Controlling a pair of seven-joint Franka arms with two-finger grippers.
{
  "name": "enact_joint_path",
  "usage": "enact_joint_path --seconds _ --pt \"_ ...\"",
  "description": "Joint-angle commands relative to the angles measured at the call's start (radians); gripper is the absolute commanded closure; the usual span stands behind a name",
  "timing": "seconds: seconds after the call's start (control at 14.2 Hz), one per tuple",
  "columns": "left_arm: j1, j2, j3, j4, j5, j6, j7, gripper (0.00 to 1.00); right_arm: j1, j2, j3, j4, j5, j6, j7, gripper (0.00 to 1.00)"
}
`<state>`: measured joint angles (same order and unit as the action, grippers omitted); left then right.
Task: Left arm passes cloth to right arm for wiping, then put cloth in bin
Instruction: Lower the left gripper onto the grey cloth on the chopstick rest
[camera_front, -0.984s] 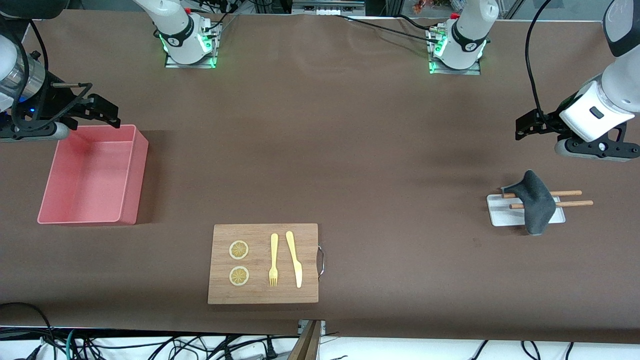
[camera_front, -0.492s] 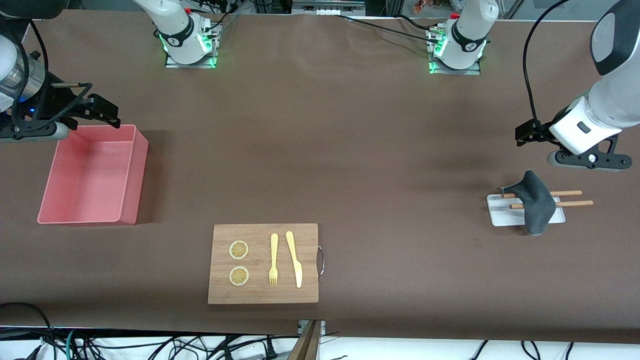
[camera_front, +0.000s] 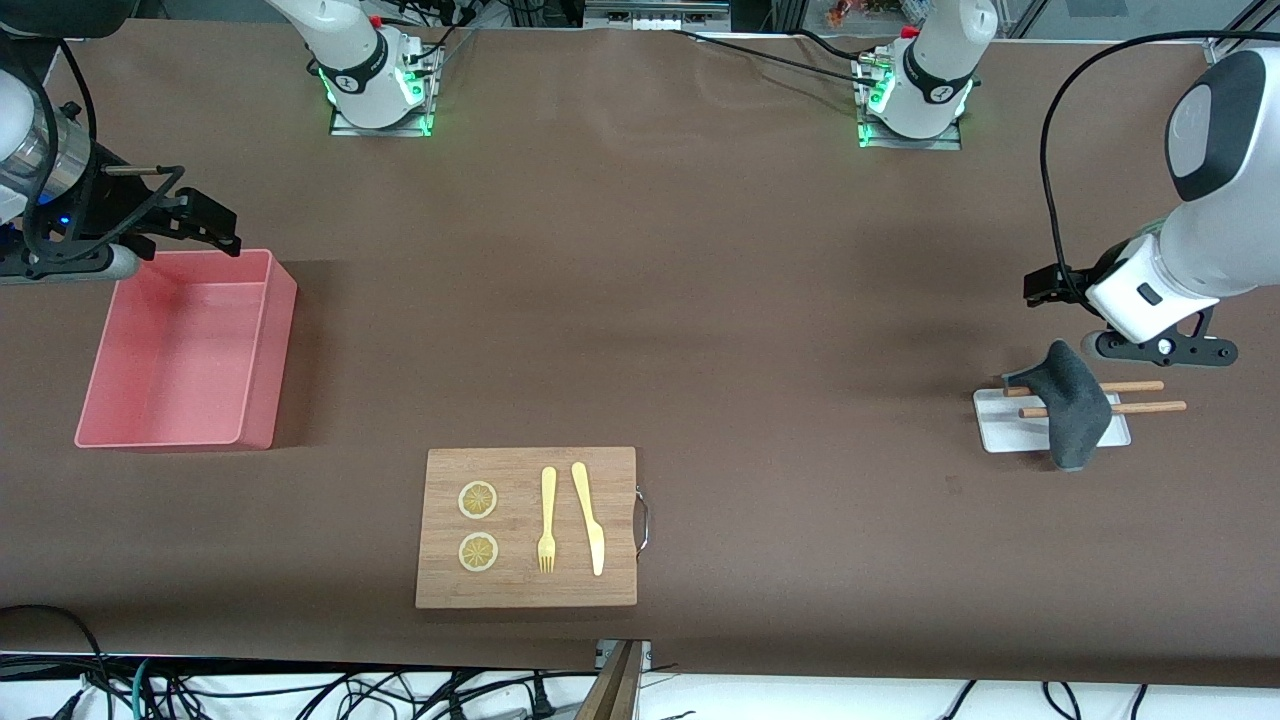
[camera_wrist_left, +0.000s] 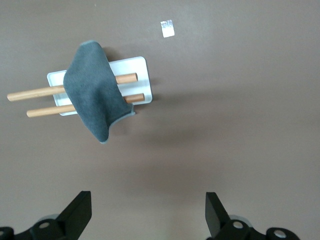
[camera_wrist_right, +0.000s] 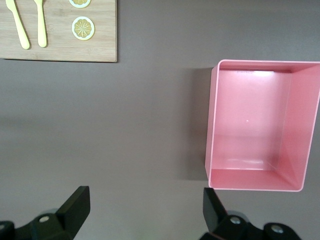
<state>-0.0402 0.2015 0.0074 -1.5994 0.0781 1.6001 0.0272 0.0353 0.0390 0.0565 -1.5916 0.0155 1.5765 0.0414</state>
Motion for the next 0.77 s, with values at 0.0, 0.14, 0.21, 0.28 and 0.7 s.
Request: enact_joint_path --seconds 0.0,0.14,0.21,0.28,0.7 --pt "0.008 0.186 0.0 0.24 0.038 -0.026 0.025 0.0 -0.006 0.007 0.006 0.022 -0.009 -0.018 0.009 0.0" --pt "-0.006 0.312 -0.003 0.34 0.158 0.009 0.03 0.0 -0.008 0.007 0.006 0.022 -0.009 -0.018 0.008 0.0" --pt "-0.012 0.361 -0.007 0.363 0.202 0.062 0.028 0.0 -0.006 0.007 0.006 0.022 -0.009 -0.018 0.008 0.0" --pt "-0.029 0.395 -0.006 0.365 0.235 0.12 0.027 0.0 -0.008 0.007 0.006 0.022 -0.009 -0.018 0.008 0.0" --pt "-0.032 0.545 -0.003 0.349 0.37 0.221 0.025 0.0 -0.008 0.007 0.006 0.022 -0.008 -0.018 0.008 0.0"
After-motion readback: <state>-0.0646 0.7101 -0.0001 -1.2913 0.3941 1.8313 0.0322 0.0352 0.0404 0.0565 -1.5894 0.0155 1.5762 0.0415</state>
